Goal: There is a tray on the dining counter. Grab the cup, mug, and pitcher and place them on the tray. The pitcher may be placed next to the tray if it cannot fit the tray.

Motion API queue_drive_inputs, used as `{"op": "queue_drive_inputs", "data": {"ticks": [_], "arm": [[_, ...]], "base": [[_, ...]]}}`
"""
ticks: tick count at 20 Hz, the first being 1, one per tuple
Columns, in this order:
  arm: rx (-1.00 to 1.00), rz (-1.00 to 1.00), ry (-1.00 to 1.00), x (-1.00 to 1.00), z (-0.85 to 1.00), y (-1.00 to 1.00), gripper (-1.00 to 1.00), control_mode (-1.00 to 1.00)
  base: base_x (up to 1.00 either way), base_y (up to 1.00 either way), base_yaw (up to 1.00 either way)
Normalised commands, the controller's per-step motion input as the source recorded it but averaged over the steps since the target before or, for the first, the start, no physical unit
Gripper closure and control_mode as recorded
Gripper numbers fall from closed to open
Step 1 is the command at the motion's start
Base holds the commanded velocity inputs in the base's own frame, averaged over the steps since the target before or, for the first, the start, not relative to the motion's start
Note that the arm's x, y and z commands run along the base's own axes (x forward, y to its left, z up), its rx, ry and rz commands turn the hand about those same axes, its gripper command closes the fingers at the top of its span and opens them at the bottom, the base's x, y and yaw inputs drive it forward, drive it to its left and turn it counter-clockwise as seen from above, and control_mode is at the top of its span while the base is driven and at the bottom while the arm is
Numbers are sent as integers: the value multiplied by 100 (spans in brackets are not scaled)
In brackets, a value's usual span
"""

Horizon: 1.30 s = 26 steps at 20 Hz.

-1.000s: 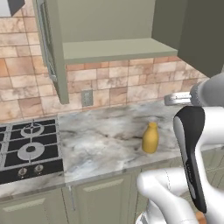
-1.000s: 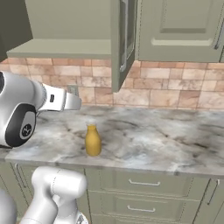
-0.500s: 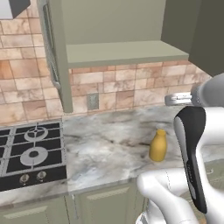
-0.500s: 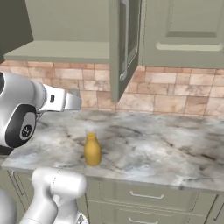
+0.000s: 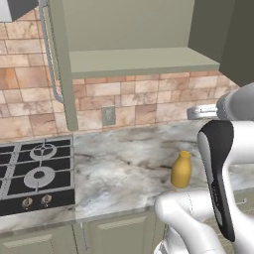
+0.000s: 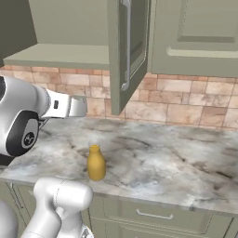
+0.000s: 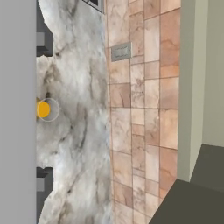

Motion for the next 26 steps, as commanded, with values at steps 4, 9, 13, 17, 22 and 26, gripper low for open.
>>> {"op": "queue_drive_inputs", "data": {"ticks": [4, 9, 13, 17, 22, 26], "arm": [[0, 0, 0, 0, 0, 0, -100, 100], [0, 0, 0, 0, 0, 0, -100, 100], [0, 0, 0, 0, 0, 0, -100, -100], [0, 0, 0, 0, 0, 0, -100, -100], [5, 0, 10, 0, -3, 0, -100, -100], [11, 0, 24, 0, -16, 0, -100, -100]], "base": [[0, 0, 0], [0, 0, 0], [0, 0, 0], [0, 0, 0], [0, 0, 0], [0, 0, 0]]}}
